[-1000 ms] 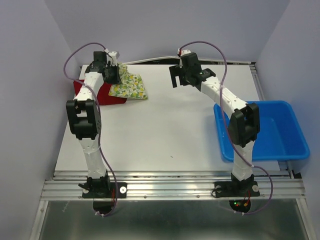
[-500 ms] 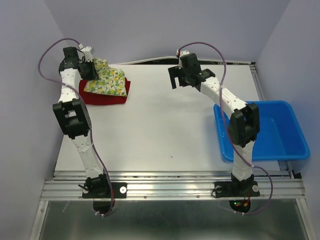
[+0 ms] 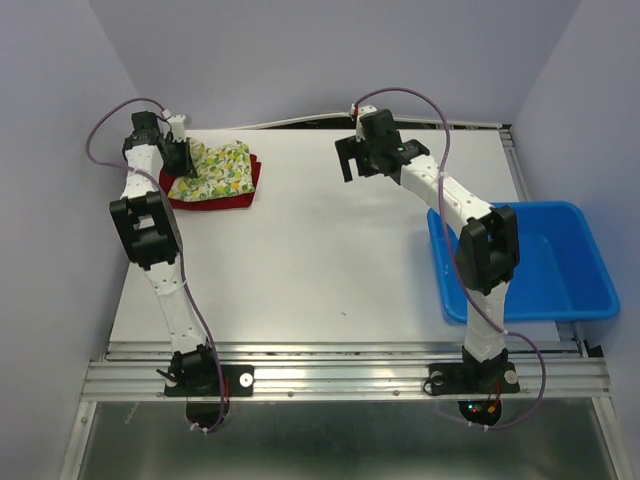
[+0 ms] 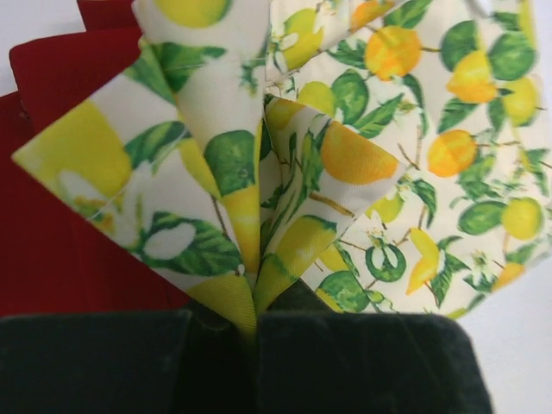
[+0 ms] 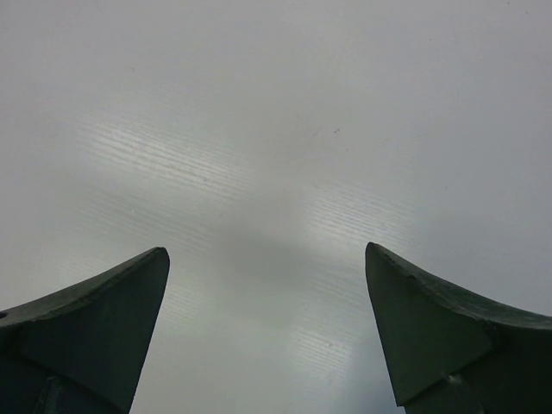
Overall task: Fold and stack the skirts
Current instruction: Neatly place the folded skirt to the corner
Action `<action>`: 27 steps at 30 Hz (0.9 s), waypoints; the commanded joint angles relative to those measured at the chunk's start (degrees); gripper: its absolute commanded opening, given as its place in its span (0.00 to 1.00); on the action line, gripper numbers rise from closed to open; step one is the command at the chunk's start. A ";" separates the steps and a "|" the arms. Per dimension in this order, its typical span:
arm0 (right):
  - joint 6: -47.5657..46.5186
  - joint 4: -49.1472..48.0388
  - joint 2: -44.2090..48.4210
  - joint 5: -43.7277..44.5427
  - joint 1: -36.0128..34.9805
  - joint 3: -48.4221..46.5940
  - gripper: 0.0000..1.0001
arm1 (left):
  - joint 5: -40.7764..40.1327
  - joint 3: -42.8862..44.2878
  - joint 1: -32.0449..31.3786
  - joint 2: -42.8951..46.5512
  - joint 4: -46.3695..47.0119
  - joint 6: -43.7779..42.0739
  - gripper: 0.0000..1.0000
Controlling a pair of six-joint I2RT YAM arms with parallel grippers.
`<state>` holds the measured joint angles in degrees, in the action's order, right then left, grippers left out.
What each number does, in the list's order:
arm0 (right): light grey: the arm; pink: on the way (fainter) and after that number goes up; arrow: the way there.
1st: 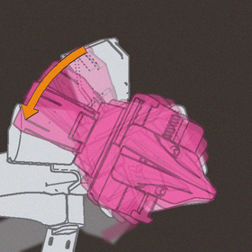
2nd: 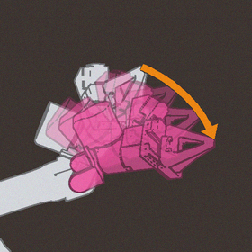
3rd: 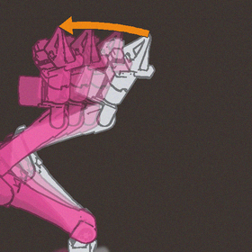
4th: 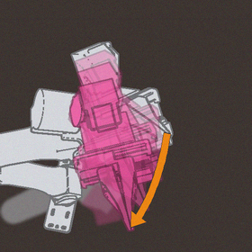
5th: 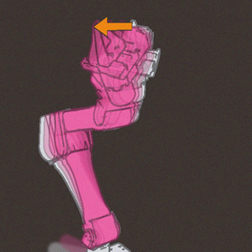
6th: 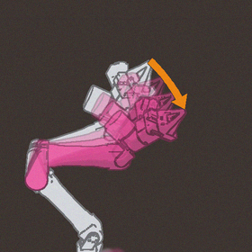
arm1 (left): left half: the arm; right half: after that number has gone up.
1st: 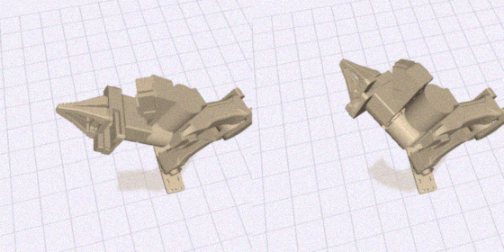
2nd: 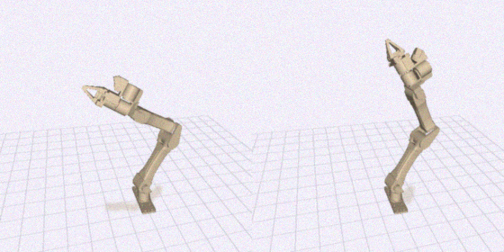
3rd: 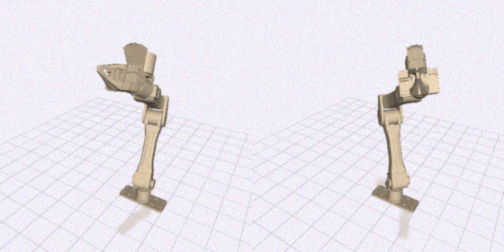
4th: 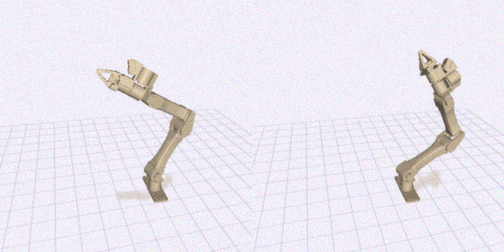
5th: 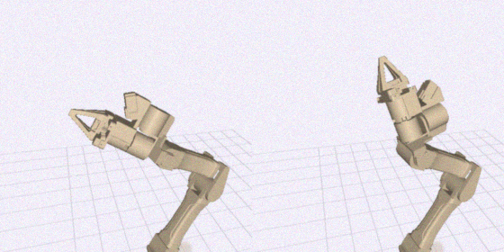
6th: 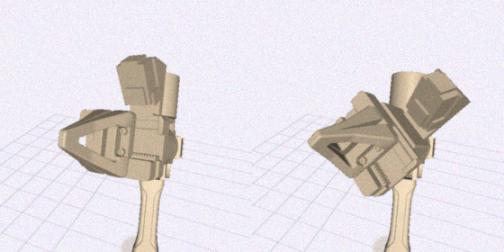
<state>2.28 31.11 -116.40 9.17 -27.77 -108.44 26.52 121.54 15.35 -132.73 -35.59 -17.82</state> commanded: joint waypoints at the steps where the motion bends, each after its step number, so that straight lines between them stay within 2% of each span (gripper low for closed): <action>1: -1.32 -0.18 1.61 -0.99 -0.18 1.65 1.00 | -2.35 3.71 2.13 -1.30 1.31 -1.25 0.00; 13: -1.32 -0.26 2.67 -1.00 -0.18 3.85 1.00 | -4.55 4.67 3.37 -1.57 2.46 -5.37 0.00; 19: -1.67 -0.09 2.76 -1.17 -0.71 3.85 1.00 | -4.90 7.05 3.37 -2.45 2.11 -6.61 0.08; 22: -1.67 0.00 2.76 -1.08 -0.71 3.85 1.00 | -5.78 7.31 3.37 -2.10 2.63 -6.43 0.28; 25: -1.67 0.00 2.93 -0.82 -0.71 3.85 1.00 | -7.36 6.52 3.37 -0.17 4.03 -6.26 0.63; 27: -1.67 0.00 2.93 -0.03 -0.71 3.85 1.00 | -10.25 6.87 3.37 1.68 5.00 -6.78 0.71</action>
<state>1.26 31.92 -116.38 8.47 -27.86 -105.03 20.27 125.78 17.82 -136.77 -33.12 -23.66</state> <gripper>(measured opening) 0.999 0.653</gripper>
